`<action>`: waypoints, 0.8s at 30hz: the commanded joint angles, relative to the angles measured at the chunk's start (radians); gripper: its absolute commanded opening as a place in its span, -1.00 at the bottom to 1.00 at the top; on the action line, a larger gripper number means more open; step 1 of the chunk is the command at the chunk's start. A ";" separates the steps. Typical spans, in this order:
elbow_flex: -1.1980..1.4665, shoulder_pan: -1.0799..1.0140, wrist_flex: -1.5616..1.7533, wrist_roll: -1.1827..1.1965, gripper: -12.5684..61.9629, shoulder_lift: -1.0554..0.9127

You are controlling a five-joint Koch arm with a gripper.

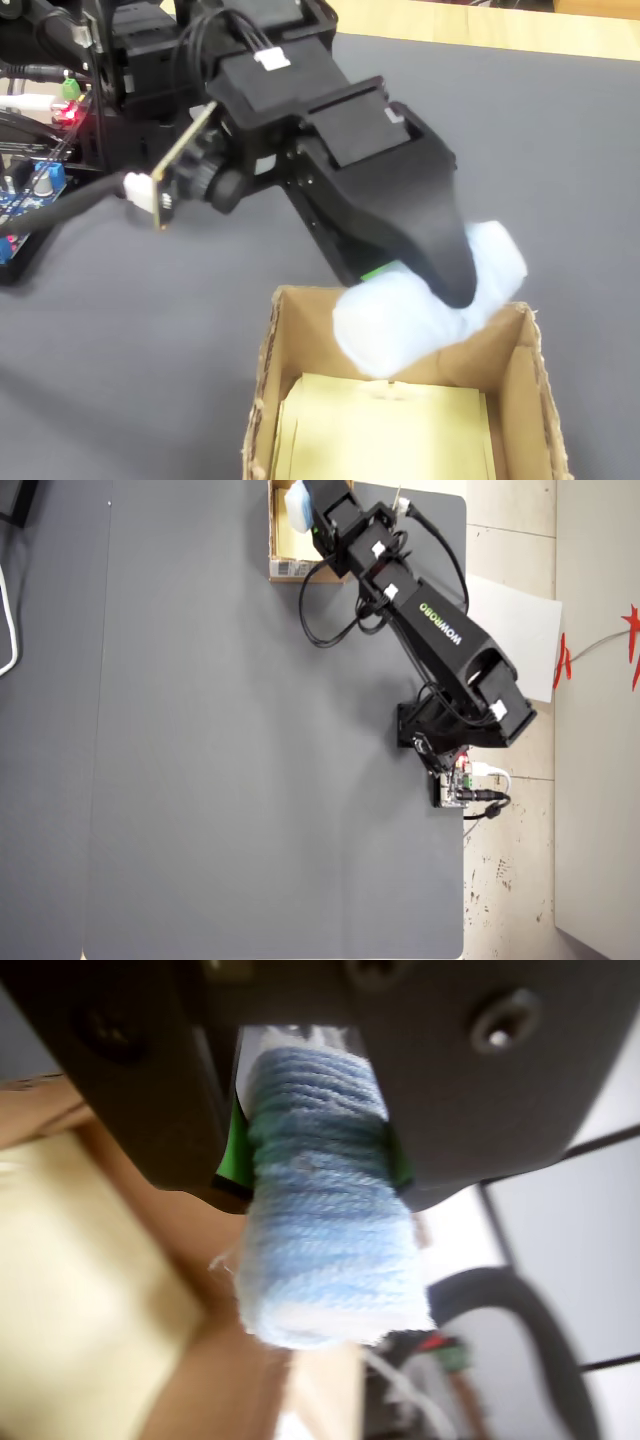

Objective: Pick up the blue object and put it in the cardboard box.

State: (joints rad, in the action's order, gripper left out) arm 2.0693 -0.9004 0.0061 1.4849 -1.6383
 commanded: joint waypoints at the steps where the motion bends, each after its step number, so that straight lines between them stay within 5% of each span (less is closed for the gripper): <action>1: -0.103 -0.011 -0.086 0.008 0.08 -0.018; 13: -0.109 -0.014 -0.115 0.043 0.17 -0.058; 24: 0.123 0.267 0.006 0.204 0.21 -0.356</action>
State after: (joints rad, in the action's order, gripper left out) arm 2.2273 -0.6688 -0.1197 1.6260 -1.9282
